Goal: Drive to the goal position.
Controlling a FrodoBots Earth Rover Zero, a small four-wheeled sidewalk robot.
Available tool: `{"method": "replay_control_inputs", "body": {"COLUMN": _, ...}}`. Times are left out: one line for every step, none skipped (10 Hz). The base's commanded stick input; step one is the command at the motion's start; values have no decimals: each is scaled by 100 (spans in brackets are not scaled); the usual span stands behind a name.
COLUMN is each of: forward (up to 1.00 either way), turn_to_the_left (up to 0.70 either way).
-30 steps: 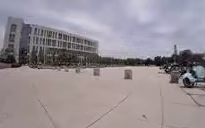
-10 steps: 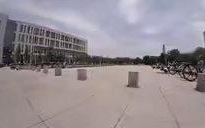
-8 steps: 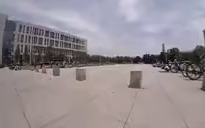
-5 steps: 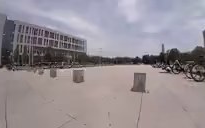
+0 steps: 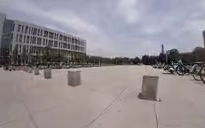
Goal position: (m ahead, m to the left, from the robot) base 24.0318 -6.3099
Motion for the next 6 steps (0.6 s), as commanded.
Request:
{"method": "replay_control_inputs", "body": {"forward": 100, "turn_to_the_left": -22}}
{"method": "replay_control_inputs", "body": {"forward": 100, "turn_to_the_left": -22}}
{"method": "replay_control_inputs", "body": {"forward": 100, "turn_to_the_left": -22}}
{"method": "replay_control_inputs", "body": {"forward": 100, "turn_to_the_left": -22}}
{"method": "replay_control_inputs", "body": {"forward": 100, "turn_to_the_left": -22}}
{"method": "replay_control_inputs", "body": {"forward": 100, "turn_to_the_left": -22}}
